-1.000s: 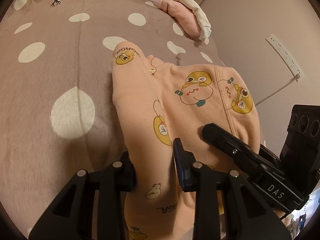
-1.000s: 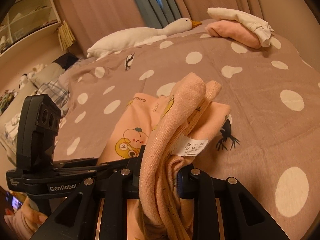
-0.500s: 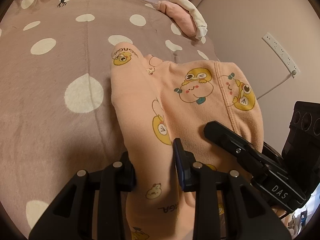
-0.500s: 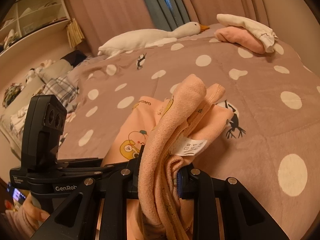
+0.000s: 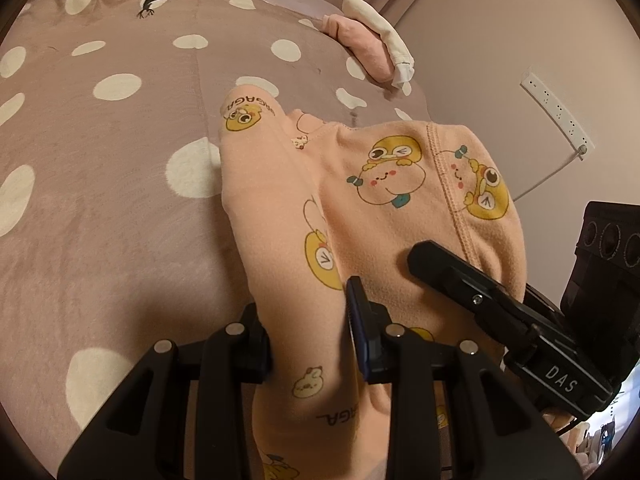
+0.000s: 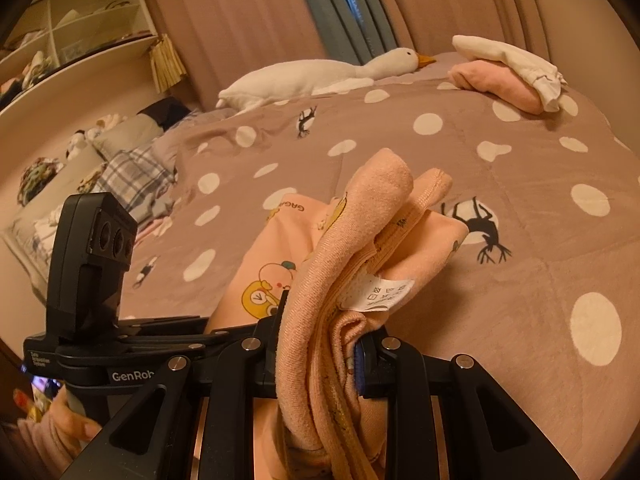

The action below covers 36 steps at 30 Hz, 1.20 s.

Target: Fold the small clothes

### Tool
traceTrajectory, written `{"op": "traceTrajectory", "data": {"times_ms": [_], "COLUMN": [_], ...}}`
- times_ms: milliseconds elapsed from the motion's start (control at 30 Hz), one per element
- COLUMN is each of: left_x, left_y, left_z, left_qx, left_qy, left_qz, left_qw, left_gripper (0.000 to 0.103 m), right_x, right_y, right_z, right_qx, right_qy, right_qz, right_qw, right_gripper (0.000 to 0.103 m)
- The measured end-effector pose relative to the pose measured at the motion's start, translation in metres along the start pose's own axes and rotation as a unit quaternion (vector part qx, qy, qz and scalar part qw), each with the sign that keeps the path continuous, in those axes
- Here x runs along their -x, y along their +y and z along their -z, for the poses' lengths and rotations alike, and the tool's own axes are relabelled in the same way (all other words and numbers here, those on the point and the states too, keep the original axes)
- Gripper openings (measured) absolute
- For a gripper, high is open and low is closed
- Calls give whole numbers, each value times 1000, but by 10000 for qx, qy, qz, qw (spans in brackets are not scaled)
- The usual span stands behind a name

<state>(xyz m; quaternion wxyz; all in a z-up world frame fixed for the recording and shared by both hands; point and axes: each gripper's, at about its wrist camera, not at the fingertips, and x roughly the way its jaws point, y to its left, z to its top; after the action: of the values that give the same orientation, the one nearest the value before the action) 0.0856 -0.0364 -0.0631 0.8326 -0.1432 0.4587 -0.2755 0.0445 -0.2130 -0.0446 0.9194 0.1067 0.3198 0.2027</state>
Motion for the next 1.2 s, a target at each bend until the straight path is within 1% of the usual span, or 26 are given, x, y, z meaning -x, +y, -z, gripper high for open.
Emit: {"op": "traceTrajectory", "data": {"times_ms": [467,733,900,1200], "left_x": [30,42,48,47], "left_y": [11,16,22,39], "left_z": [16,17,14,-8], "left_qx": [120,173,220,272], "left_qy": [-199,-343,-440,-536], "left_qz": [-86,-121,-149,-245], "left_qw": [9997,9992,9987,9979], "left_gripper": [30,30,30,30], "right_x": [-1,-4,-9,-28], "right_y": [27,39,47,53], "right_z": [3,0,-6,-18], "right_qx": [111,233,333,421], "right_qy": [-15,-29,-54,-99], "right_qz": [-191,-266,-313,-407], "right_qw": [9998,9994,9989,9982], "right_gripper": [26,26,26,26]}}
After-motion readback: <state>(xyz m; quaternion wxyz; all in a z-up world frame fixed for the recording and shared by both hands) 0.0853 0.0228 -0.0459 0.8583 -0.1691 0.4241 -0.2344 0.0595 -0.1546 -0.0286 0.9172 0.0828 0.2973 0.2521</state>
